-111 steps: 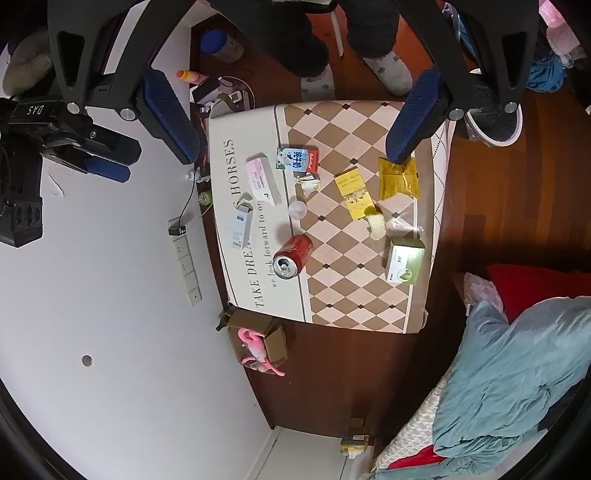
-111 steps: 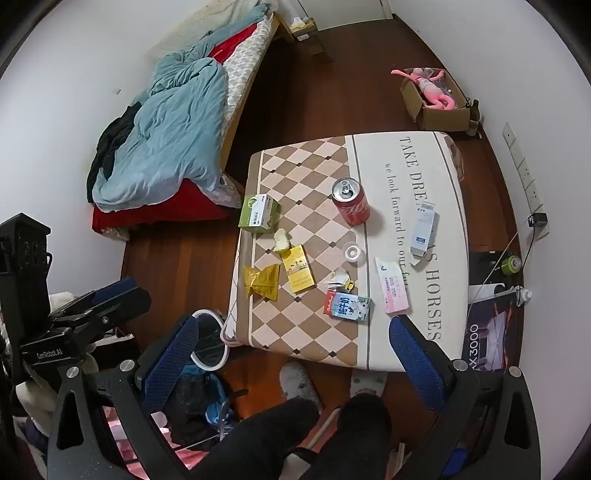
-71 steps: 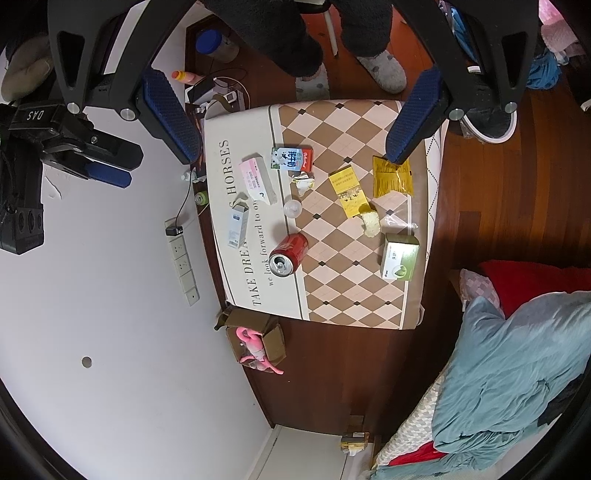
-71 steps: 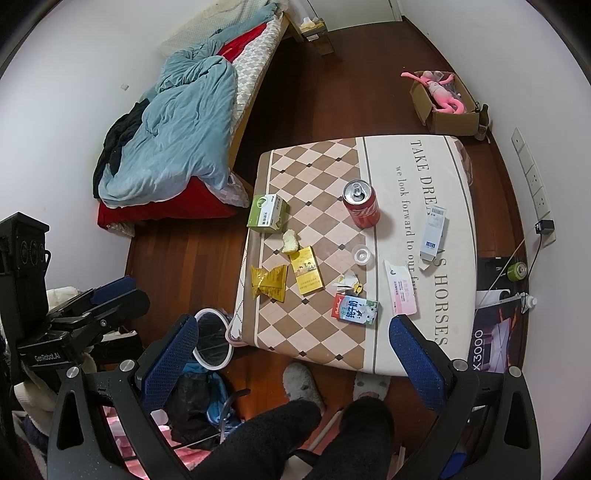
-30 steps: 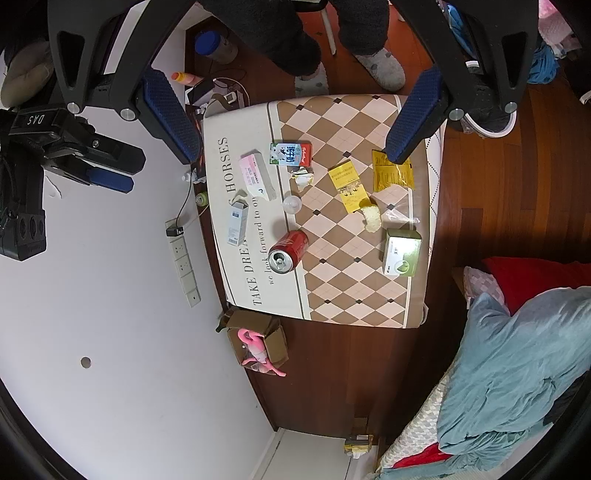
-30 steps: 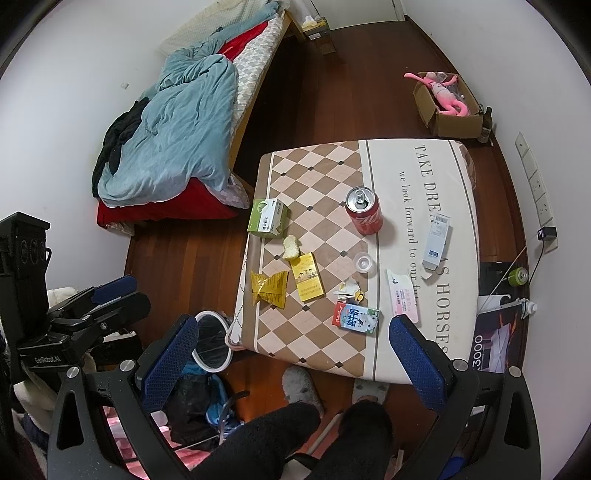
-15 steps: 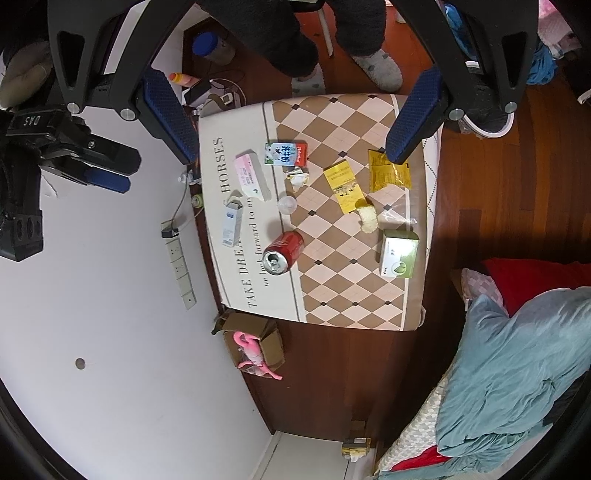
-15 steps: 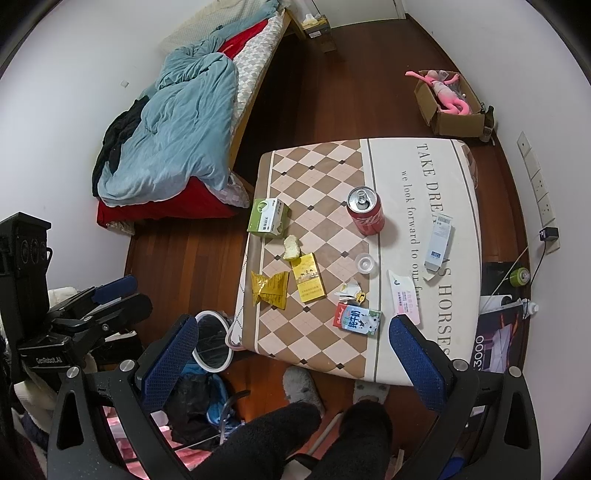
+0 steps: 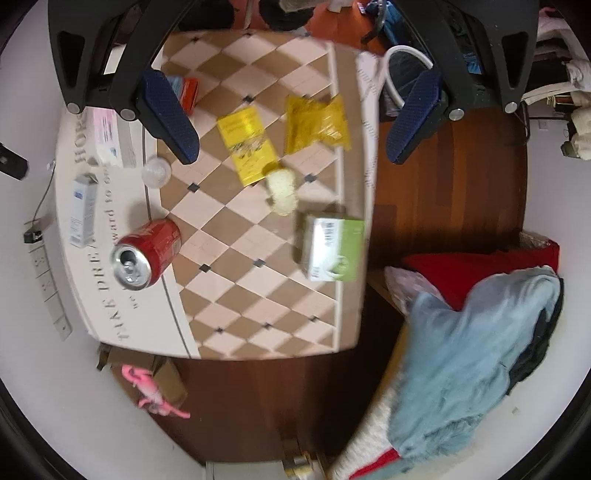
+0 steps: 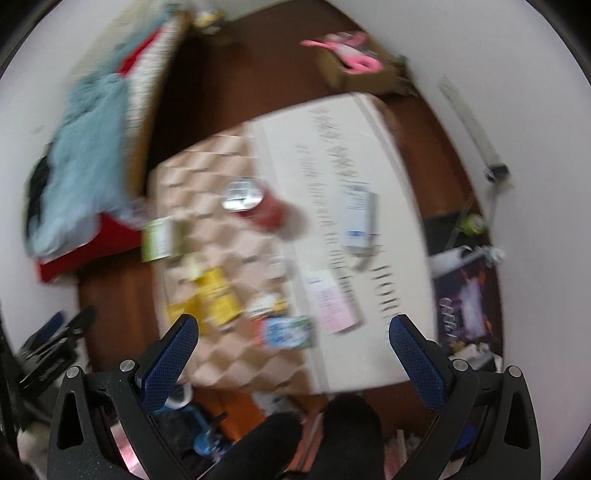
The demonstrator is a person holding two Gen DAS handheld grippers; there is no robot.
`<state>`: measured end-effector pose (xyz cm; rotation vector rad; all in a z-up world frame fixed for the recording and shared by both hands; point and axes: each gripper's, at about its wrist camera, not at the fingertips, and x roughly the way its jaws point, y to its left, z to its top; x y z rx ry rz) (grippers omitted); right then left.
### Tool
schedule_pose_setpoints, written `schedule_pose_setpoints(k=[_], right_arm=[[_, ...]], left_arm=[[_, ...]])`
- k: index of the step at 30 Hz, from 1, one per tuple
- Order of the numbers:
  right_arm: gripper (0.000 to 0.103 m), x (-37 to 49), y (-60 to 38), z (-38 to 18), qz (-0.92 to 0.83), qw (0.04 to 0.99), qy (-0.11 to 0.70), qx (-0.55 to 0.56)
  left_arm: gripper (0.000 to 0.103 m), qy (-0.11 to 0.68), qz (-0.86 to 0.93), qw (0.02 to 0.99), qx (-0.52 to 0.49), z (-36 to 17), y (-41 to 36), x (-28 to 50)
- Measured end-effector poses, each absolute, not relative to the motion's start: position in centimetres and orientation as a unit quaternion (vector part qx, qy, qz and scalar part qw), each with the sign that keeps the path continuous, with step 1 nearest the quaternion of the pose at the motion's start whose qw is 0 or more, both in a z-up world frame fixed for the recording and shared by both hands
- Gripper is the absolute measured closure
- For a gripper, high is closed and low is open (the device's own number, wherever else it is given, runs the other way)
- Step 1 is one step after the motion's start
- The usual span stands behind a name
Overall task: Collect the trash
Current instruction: 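Grasp the red Coca-Cola can with the left tool while the right tool grasps the white box, then carry the can and white box over the white trash bin with both tools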
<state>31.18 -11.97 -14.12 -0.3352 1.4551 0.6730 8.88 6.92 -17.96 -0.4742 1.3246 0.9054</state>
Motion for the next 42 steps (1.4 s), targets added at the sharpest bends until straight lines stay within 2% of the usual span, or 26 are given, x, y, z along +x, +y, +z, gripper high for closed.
schedule_pose_setpoints(k=[1, 3, 4, 5, 13, 14, 16, 27, 29, 31, 33, 42], right_arm=[[0.001, 32.3, -11.7, -15.9, 0.287, 0.685, 0.653, -0.15], [0.009, 34.3, -11.0, -19.2, 0.267, 0.687, 0.659, -0.15], [0.023, 35.7, -10.4, -21.4, 0.254, 0.69, 0.661, -0.152], [0.032, 36.6, -9.9, -23.0, 0.246, 0.689, 0.665, -0.153], [0.035, 40.5, -4.8, -34.0, 0.237, 0.646, 0.706, -0.168], [0.049, 40.5, -4.5, -34.8, 0.241, 0.638, 0.711, -0.172], [0.066, 40.8, -4.2, -35.4, 0.241, 0.637, 0.707, -0.191], [0.067, 43.5, -8.5, -33.8, 0.23, 0.64, 0.712, -0.173], [0.067, 43.8, -8.5, -33.7, 0.23, 0.639, 0.712, -0.177], [0.067, 44.0, -8.4, -33.7, 0.231, 0.639, 0.712, -0.178], [0.067, 44.0, -8.5, -33.4, 0.232, 0.64, 0.711, -0.178], [0.067, 43.9, -8.4, -32.5, 0.243, 0.64, 0.707, -0.178]], left_arm=[[0.0, 0.593, 0.404, 0.665, -0.207, -18.5, 7.2, 9.6], [0.0, 0.601, 0.404, 0.659, -0.203, -19.9, 7.6, 11.3], [0.0, 0.603, 0.404, 0.657, -0.201, -20.4, 7.8, 12.1], [0.0, 0.605, 0.403, 0.657, -0.201, -20.5, 7.8, 12.8], [0.0, 0.597, 0.363, 0.678, -0.228, -20.3, 6.9, 18.8], [0.0, 0.598, 0.354, 0.68, -0.233, -20.6, 6.7, 19.7], [0.0, 0.601, 0.337, 0.682, -0.243, -21.3, 6.5, 21.5], [0.002, 0.651, 0.303, 0.662, -0.215, -27.5, 6.9, 28.3], [0.007, 0.655, 0.299, 0.659, -0.216, -28.0, 7.0, 28.7], [0.027, 0.66, 0.298, 0.654, -0.219, -28.4, 6.9, 28.7], [0.038, 0.662, 0.298, 0.65, -0.223, -28.7, 6.8, 28.6], [0.039, 0.634, 0.317, 0.668, -0.227, -26.7, 7.0, 27.4]])
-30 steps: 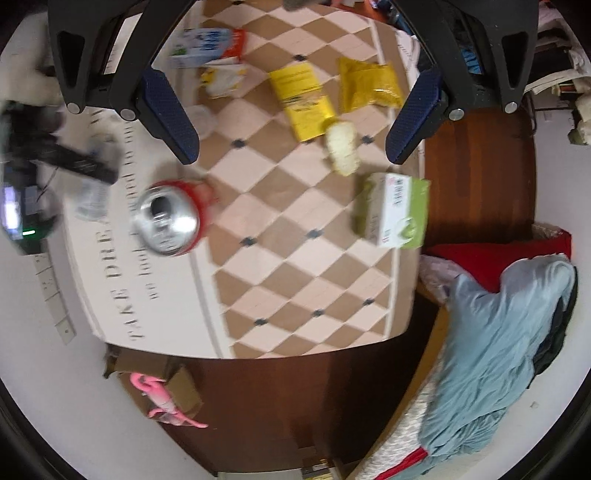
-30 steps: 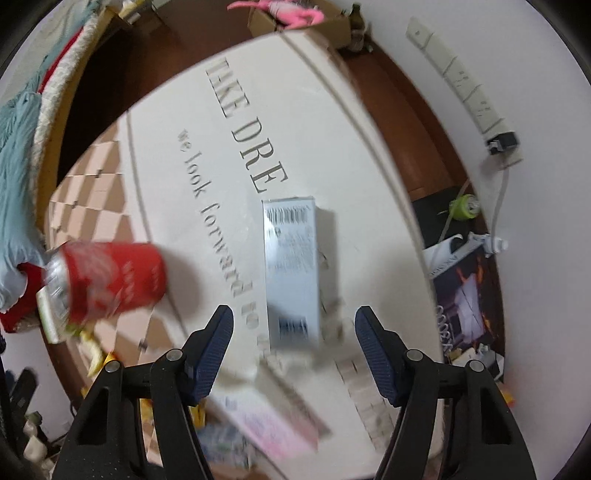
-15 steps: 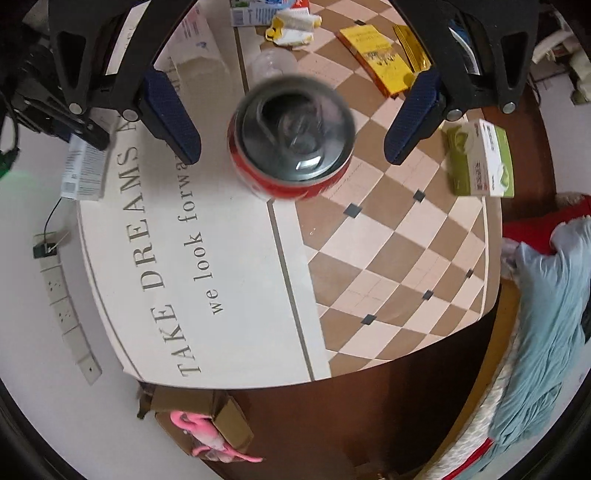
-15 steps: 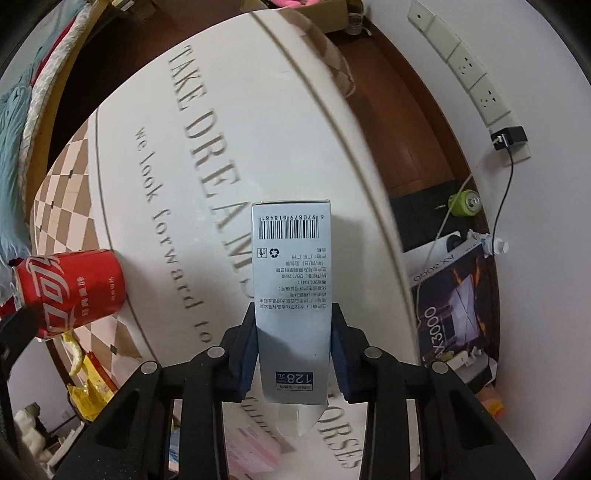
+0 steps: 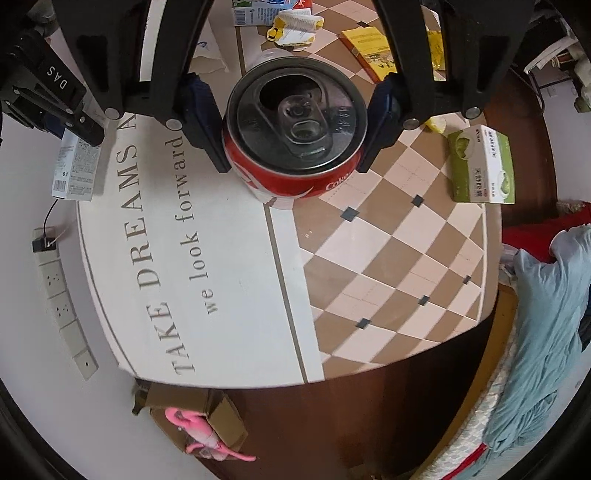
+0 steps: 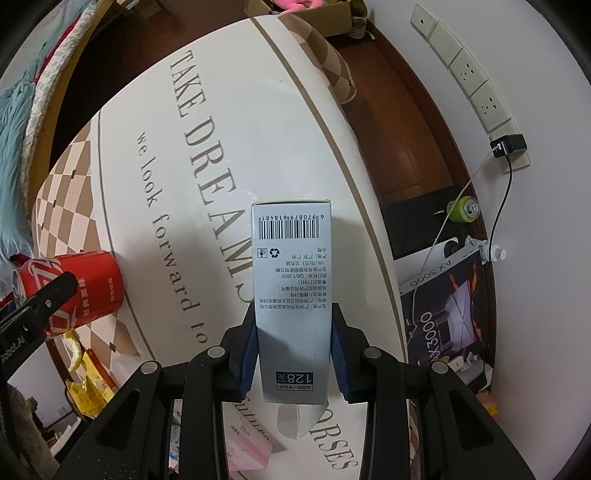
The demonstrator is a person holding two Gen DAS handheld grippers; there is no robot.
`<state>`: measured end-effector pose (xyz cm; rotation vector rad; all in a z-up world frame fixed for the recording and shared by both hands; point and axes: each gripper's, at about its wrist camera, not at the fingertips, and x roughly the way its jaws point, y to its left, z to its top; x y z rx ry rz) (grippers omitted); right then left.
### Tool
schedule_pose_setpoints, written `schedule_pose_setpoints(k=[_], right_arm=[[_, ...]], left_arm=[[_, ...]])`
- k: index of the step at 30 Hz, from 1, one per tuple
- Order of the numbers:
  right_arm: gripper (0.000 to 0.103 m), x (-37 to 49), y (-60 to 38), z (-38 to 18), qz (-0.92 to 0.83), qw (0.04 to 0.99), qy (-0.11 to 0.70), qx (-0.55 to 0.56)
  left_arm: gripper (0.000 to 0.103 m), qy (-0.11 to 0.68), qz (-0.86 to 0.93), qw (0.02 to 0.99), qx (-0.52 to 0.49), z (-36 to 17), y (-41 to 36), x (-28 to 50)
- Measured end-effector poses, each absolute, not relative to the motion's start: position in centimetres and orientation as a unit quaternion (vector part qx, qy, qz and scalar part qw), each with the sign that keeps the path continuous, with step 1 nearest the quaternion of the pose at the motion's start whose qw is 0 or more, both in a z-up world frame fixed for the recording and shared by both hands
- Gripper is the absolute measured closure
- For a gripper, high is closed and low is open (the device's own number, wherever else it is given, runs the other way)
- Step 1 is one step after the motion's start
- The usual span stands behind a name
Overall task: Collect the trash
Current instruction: 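Carry the can and white box over the white trash bin with both tools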
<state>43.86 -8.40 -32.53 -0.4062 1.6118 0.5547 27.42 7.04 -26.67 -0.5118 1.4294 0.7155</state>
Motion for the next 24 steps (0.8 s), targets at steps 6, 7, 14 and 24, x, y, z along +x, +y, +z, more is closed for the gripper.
schedule_pose_setpoints(k=[6, 7, 14, 24], right_arm=[[0.067, 42.7, -7.7, -29.9, 0.26, 0.65, 0.69, -0.183], [0.067, 42.5, -7.6, -29.4, 0.262, 0.652, 0.687, -0.184], [0.067, 39.3, -5.4, -23.8, 0.31, 0.665, 0.65, -0.199], [0.067, 27.8, -0.9, -15.6, 0.386, 0.656, 0.611, -0.218]], left_arm=[[0.039, 0.599, 0.335, 0.694, -0.218, -22.3, 7.3, 25.4], [0.039, 0.592, 0.338, 0.698, -0.217, -21.4, 7.4, 24.8], [0.039, 0.542, 0.356, 0.725, -0.232, -15.0, 8.3, 18.8], [0.039, 0.465, 0.426, 0.723, -0.281, -5.8, 11.6, 1.3]])
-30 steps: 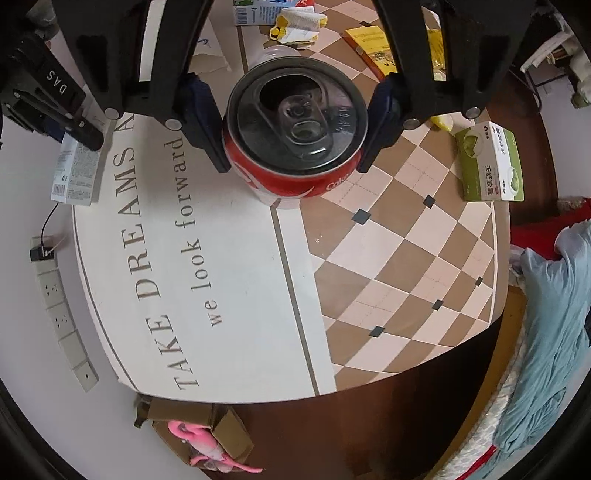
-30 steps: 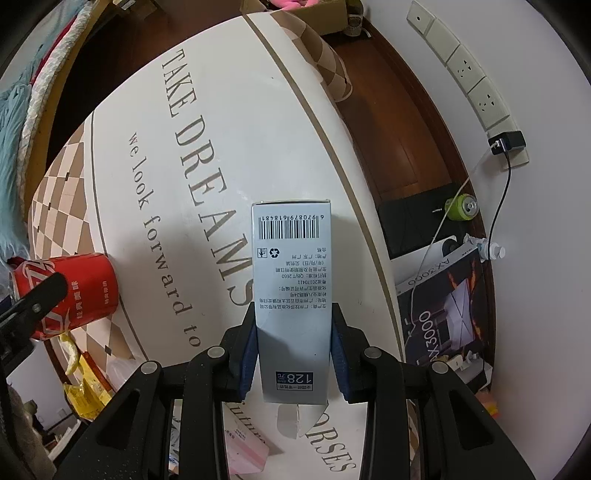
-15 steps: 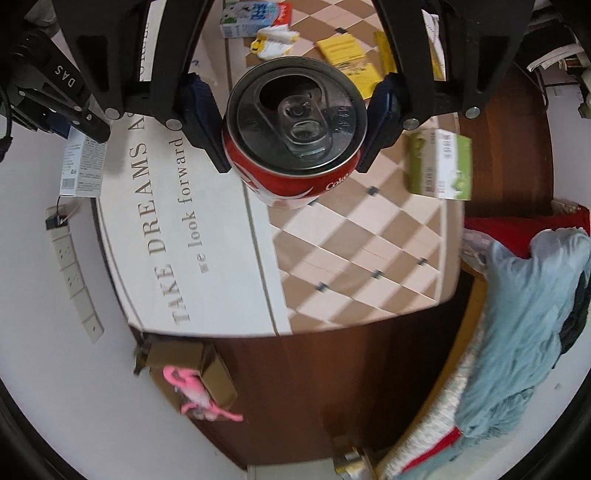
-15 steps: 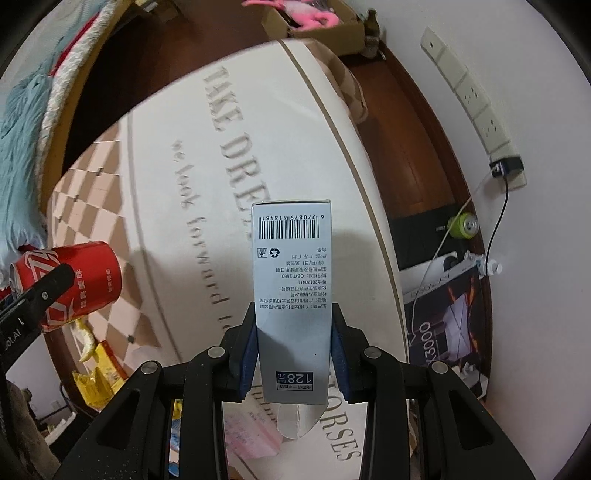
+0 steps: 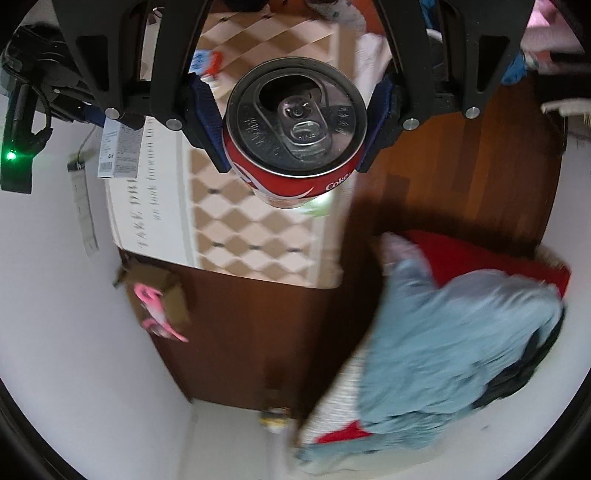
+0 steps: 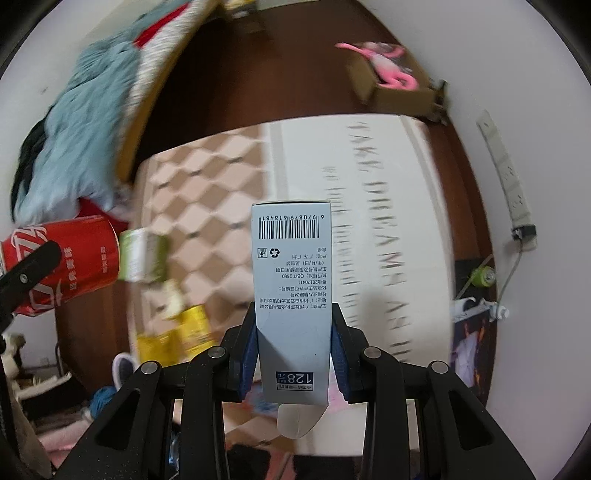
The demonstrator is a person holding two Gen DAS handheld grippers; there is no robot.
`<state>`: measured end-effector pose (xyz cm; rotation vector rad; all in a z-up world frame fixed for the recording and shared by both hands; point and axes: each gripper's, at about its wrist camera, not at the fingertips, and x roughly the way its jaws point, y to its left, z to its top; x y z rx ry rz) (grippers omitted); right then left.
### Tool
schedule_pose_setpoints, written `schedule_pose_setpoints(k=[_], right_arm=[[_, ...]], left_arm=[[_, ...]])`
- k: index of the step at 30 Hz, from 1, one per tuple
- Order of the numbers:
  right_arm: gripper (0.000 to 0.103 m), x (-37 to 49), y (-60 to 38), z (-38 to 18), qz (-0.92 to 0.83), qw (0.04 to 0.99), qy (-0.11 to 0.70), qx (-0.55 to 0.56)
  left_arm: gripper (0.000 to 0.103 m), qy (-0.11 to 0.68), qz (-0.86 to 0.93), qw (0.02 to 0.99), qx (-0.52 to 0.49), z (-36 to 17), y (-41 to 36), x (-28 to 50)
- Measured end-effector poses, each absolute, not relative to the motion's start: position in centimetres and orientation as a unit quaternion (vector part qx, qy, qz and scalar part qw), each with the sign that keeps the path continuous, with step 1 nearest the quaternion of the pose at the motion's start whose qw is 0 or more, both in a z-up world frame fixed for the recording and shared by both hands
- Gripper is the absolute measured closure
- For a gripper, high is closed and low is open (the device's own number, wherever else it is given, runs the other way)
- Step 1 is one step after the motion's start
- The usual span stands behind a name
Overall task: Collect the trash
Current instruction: 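Carry the can and white box over the white trash bin with both tools, then open both tools to drop the can and box into the bin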
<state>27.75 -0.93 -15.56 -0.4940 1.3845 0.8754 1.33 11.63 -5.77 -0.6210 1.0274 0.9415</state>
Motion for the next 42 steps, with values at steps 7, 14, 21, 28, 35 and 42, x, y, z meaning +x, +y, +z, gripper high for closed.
schedule_pose_setpoints(k=[7, 14, 21, 28, 35, 42], right_arm=[[0.067, 12.4, 5.1, -12.4, 0.463, 0.606, 0.594, -0.256], [0.067, -5.4, 10.6, -14.4, 0.532, 0.526, 0.581, -0.321], [0.067, -22.3, 14.3, -23.8, 0.559, 0.439, 0.586, -0.388], [0.067, -31.2, 15.3, -35.4, 0.542, 0.393, 0.599, -0.439], [0.062, -35.0, 15.8, -42.8, 0.528, 0.358, 0.628, -0.447], [0.007, -35.0, 15.6, -46.4, 0.516, 0.36, 0.612, -0.48]], left_arm=[[0.039, 0.439, 0.503, 0.674, -0.316, -4.5, 13.4, -15.1], [0.039, 0.424, 0.559, 0.591, -0.398, -9.8, 14.2, -32.1], [0.039, 0.394, 0.541, 0.511, -0.54, -24.0, 15.5, -44.6], [0.027, 0.413, 0.475, 0.451, -0.633, -38.0, 16.6, -48.4], [0.004, 0.404, 0.518, 0.415, -0.63, -39.5, 14.6, -52.4], [0.004, 0.455, 0.596, 0.399, -0.529, -37.0, 12.2, -51.2]])
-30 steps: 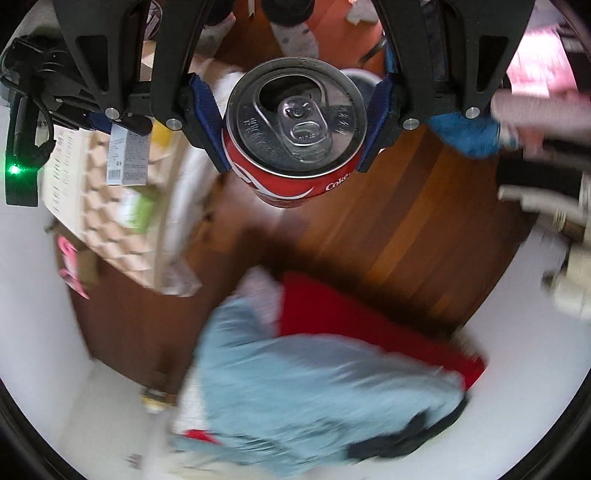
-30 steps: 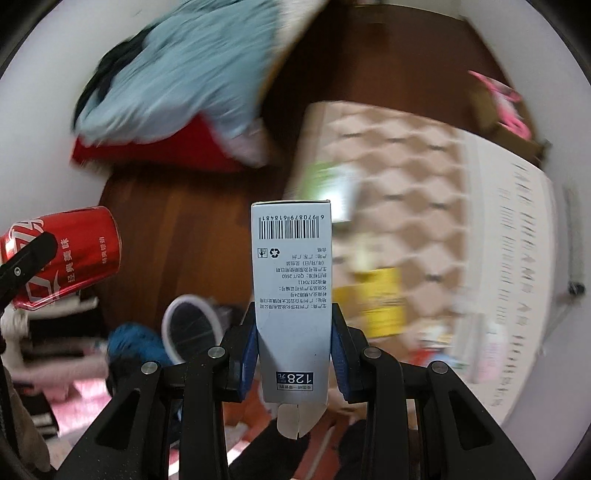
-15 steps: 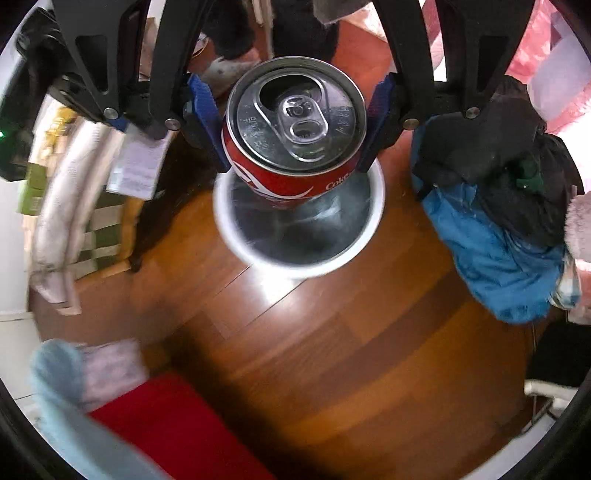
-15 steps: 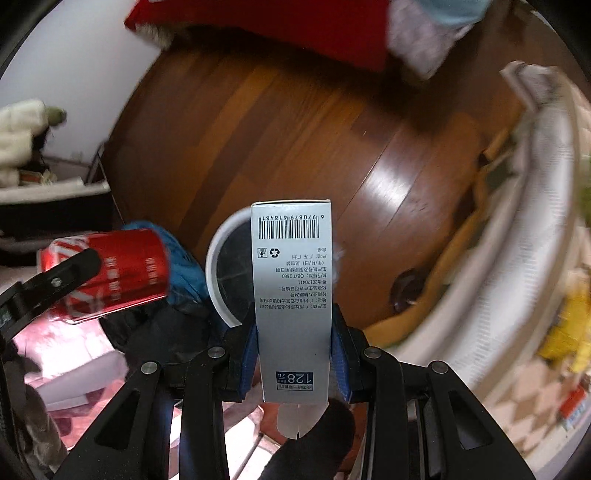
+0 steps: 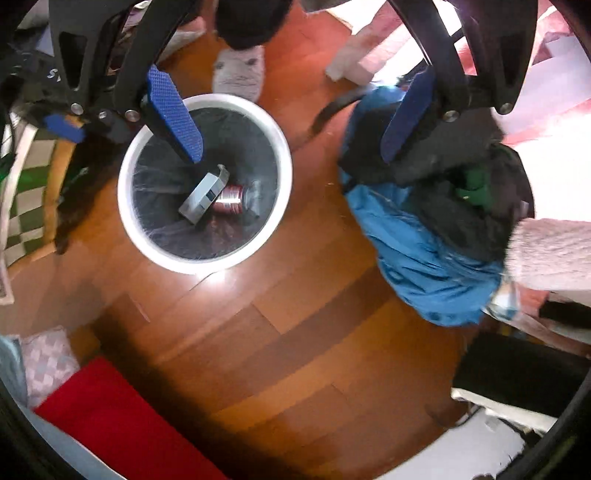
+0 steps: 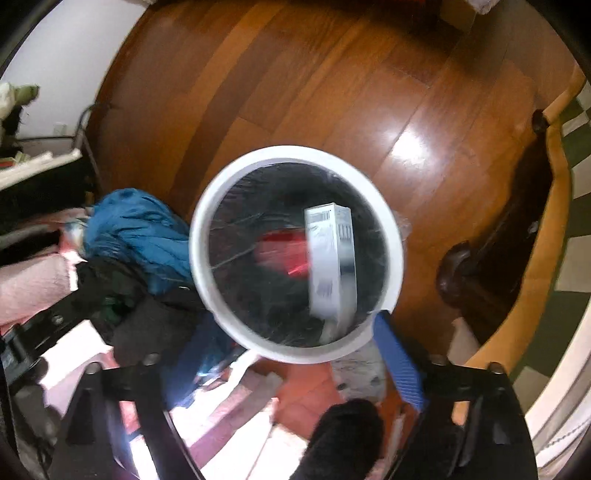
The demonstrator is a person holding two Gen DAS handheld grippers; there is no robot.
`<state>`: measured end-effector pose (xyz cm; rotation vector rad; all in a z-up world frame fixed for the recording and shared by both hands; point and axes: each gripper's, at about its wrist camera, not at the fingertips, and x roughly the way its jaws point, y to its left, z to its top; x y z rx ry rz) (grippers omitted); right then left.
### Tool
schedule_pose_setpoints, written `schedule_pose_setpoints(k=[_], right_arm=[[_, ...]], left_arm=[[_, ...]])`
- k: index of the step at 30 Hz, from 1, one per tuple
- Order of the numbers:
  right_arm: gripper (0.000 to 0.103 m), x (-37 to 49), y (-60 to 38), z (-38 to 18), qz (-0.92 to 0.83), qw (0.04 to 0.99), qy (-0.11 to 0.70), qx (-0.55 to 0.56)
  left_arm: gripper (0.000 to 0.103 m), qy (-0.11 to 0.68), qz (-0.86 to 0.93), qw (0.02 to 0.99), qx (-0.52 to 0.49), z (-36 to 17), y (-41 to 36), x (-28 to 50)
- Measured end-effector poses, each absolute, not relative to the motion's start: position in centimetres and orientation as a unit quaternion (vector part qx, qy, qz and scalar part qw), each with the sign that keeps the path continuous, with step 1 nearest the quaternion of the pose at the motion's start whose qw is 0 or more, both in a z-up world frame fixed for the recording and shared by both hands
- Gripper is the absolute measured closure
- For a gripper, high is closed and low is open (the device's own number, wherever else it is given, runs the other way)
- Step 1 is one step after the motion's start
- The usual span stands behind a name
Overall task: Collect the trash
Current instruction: 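Open both tools to drop the can and box into the bin, then move both tools back toward the table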
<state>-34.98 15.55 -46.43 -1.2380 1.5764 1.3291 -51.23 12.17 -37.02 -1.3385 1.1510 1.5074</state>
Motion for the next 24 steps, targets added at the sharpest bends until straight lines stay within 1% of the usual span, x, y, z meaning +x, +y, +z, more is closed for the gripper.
schedule_pose_setpoints(k=[6, 10, 18, 24], right_arm=[[0.006, -34.3, 15.4, -44.9, 0.521, 0.386, 0.551, -0.525], [0.006, -33.3, 14.7, -42.3, 0.522, 0.408, 0.521, -0.539], [0.006, -32.0, 12.9, -36.9, 0.538, 0.43, 0.501, -0.524], [0.006, -31.1, 11.2, -31.1, 0.562, 0.441, 0.494, -0.495]], left_arm=[[0.004, 0.471, 0.616, 0.388, -0.497, -35.1, 10.9, -49.9], [0.004, 0.469, 0.62, 0.399, -0.486, -33.0, 10.3, -49.1], [0.004, 0.454, 0.637, 0.413, -0.467, -27.0, 8.7, -48.1], [0.004, 0.447, 0.64, 0.427, -0.456, -21.9, 6.7, -47.0]])
